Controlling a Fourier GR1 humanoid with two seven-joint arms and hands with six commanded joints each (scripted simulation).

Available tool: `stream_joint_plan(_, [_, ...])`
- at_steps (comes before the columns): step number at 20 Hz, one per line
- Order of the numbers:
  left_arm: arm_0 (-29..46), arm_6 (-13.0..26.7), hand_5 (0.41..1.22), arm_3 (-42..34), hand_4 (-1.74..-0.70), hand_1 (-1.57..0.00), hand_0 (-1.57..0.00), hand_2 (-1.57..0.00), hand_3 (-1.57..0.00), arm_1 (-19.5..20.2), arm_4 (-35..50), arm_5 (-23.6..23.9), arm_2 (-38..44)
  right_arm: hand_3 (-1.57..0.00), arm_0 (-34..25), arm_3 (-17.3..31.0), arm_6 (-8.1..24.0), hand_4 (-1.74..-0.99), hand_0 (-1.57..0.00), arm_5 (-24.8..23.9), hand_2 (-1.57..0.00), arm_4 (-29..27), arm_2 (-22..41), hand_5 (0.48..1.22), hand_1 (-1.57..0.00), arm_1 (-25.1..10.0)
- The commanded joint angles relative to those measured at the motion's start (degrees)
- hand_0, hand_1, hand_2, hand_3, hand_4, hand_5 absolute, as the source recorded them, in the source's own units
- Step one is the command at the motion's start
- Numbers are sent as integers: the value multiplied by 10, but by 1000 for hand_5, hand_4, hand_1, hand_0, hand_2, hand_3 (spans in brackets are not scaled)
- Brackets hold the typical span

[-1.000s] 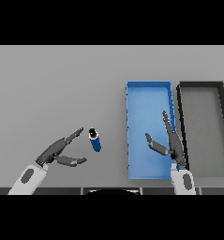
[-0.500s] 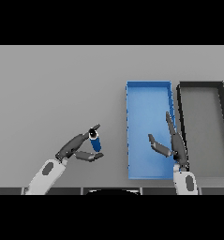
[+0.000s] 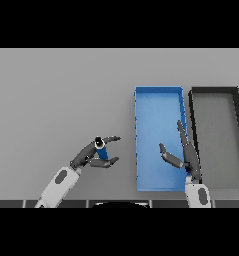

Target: Pick up the blue pipe and place it into the blue bin.

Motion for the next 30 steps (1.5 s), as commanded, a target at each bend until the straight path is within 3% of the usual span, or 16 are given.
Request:
stream_joint_plan(1, [4,-5,735,4,-1281,-319,-125,-485,-535,-8,11,-3,3,1,-6,7,5,-1220,1,0,1,-5,-7,656,1,-3])
stream_joint_plan(3, [7,-2,910,2,-1439,-752,-602,-865,-908,-19,13,6,3,1,-10,7,3,-1219,1,-3,1,-2,-3,657,1,1])
stream_joint_plan(5, [8,4,1022,-6,-1544,-1047,-951,-1119,-1119,-18,13,-2,0,1,-10,4,9,-1227,1,2,1,-9,-3,660,1,3])
stream_joint_plan(6, [16,-2,1062,-12,-1580,-1151,-1075,-1210,-1194,-20,8,2,-7,1,-11,0,11,-1233,1,3,1,-10,-3,660,1,3])
stream_joint_plan(10, [15,-24,1156,-19,-1501,-1399,-1368,-1423,-1417,-30,-18,19,-11,1,-24,14,26,-1221,1,5,1,-12,-3,638,1,4])
stream_joint_plan(13, [17,-40,1188,-36,-1478,-1483,-1467,-1495,-1492,-40,-25,27,-6,1,-10,4,15,-1219,1,11,1,-20,-5,628,1,1])
stream_joint_plan(17, [2,-37,1207,-77,-1468,-1535,-1528,-1540,-1539,-55,-21,19,0,1,-18,4,27,-1220,1,2,1,-6,-1,638,1,3])
stream_joint_plan(24, [-28,21,1218,-149,-1467,-1563,-1562,-1564,-1564,-64,-16,-13,-1,1,-23,22,14,-1161,1,-1,1,3,-9,644,1,-9])
stream_joint_plan(30, [-30,53,1220,-151,-1466,-1569,-1569,-1569,-1569,-79,-32,-20,5,1,-2,-11,8,-1139,1,-15,1,21,-2,643,1,-6])
